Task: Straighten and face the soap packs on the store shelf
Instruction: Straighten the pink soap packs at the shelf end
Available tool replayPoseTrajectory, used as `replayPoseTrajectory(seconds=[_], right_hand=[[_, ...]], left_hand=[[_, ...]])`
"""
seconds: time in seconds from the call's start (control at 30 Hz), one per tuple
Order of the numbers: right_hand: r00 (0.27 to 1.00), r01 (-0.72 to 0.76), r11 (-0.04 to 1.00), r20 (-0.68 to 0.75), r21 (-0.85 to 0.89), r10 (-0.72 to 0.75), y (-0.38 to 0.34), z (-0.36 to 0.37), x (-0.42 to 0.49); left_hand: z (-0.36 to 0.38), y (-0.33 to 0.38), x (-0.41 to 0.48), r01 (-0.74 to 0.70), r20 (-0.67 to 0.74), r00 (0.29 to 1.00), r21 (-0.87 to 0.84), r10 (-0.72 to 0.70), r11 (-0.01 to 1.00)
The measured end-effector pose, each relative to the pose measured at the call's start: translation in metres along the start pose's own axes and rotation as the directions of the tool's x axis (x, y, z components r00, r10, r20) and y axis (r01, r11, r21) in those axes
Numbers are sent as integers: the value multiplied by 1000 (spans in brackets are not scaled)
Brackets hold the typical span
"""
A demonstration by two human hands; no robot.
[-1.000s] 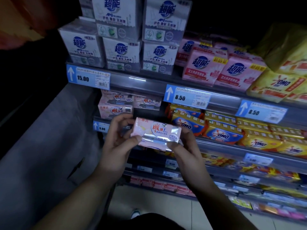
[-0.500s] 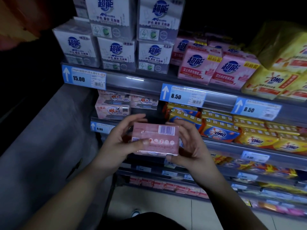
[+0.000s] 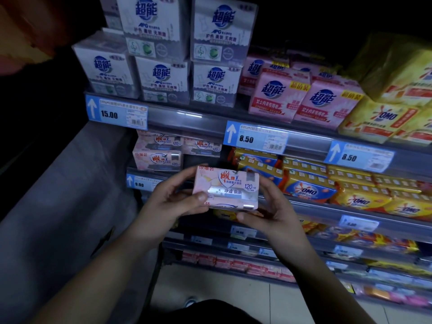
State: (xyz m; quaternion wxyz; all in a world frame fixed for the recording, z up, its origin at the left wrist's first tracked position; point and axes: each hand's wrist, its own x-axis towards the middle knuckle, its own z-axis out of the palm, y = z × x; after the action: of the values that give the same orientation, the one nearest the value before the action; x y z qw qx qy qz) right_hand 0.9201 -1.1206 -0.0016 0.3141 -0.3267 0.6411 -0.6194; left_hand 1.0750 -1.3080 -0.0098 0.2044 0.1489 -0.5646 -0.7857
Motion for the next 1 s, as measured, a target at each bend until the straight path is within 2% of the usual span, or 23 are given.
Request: replayPoseTrajectory(seconds=[0.1, 0.2, 0.3, 0.4, 0.5, 0.6, 0.7, 0.77, 0.83, 0.9, 1.0], right_hand=[[995, -49, 998, -90, 47, 53, -3, 4, 3], [973, -179, 983, -141, 42, 183, -9, 7, 3], [980, -195, 981, -51, 8, 195, -7, 5, 3], [994, -105, 993, 37, -55, 107, -10, 4, -3], [995, 53, 972, -66, -228, -70, -12, 12, -6], [983, 138, 963, -85, -231, -161, -16, 28, -6], [969, 191, 939, -95, -287, -226, -22, 31, -7], [960, 219, 930, -103, -297, -259, -20, 27, -7], [974, 202, 968, -74, -151, -215, -15, 20, -6], [992, 129, 986, -5, 103, -129, -7, 17, -6], [996, -84, 905, 57, 416, 66, 5, 21, -6]], left_hand=[[-6, 2, 2, -32, 69, 997, 162, 21, 986], [-9, 0, 3, 56, -29, 998, 209, -51, 976], [-7, -4, 4, 103, -125, 989, 200, -79, 974], [-10, -5, 6, 143, -163, 980, 149, -118, 979], [-5, -7, 7, 225, -135, 962, -106, -239, 969], [2, -12, 5, 292, -69, 945, -268, -321, 918], [0, -12, 4, 288, -56, 947, -299, -317, 910], [-3, -11, 2, 263, -51, 957, -248, -284, 932], [-6, -9, -1, 173, -54, 982, -143, -183, 974], [-7, -7, -3, 0, -60, 998, 3, 0, 1000], [1, 0, -3, -204, -143, 958, 270, 248, 941]])
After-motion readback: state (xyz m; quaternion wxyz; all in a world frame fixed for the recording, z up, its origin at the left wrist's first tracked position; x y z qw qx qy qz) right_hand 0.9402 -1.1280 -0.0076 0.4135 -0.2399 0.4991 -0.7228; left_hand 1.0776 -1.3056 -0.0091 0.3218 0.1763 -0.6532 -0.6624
